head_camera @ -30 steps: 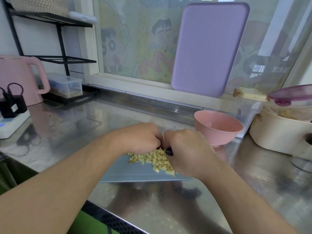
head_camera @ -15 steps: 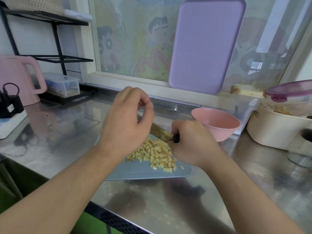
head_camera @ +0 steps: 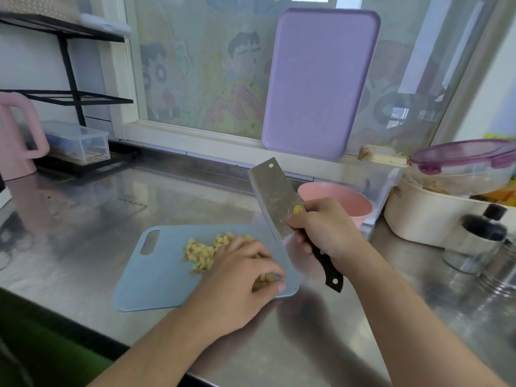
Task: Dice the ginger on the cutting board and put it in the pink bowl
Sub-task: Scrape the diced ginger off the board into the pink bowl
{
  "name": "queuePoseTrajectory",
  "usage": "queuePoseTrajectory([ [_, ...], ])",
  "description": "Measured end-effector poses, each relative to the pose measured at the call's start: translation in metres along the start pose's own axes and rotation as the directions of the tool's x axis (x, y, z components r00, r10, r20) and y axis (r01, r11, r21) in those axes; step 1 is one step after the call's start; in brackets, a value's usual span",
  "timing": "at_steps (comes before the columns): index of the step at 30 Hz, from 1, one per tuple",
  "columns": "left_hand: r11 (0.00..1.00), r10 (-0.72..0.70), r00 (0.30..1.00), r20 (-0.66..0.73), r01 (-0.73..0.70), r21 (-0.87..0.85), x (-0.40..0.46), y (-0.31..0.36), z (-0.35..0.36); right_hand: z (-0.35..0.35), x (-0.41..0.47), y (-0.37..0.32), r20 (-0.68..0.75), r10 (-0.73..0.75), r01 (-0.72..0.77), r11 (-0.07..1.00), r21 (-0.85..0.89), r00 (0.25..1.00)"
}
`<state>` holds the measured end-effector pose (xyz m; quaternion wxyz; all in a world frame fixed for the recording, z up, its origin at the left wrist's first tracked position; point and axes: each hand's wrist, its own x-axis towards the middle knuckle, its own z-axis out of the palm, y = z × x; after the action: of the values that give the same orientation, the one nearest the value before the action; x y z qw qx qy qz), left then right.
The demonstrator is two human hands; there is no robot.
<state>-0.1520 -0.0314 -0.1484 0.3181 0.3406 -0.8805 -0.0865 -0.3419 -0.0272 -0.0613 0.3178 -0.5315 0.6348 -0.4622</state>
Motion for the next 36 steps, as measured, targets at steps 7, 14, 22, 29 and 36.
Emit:
queuePoseTrajectory([
  [7,1.000,0.018,0.994,-0.112,-0.019,-0.013,0.000,-0.012,0.005,-0.046,-0.012,0.007,0.021,-0.005,0.003,0.996,0.092,1.000],
  [14,0.998,-0.059,0.989,-0.137,0.056,-0.024,0.025,0.003,-0.002,-0.076,-0.019,0.030,-0.046,0.093,-0.070,0.928,0.366,0.995],
  [22,0.983,-0.180,0.983,0.047,0.181,-0.023,0.124,0.035,0.007,-0.107,-0.014,0.033,-0.152,0.168,-0.050,0.814,0.579,0.974],
  [29,0.977,-0.201,0.979,0.045,0.197,0.085,0.138,0.039,0.036,-0.113,-0.014,0.032,-0.177,0.206,-0.047,0.768,0.638,0.962],
  [36,0.983,-0.180,0.984,-0.010,0.179,-0.037,0.096,0.055,0.019,-0.105,-0.020,0.024,-0.134,0.129,-0.025,0.804,0.594,0.983],
])
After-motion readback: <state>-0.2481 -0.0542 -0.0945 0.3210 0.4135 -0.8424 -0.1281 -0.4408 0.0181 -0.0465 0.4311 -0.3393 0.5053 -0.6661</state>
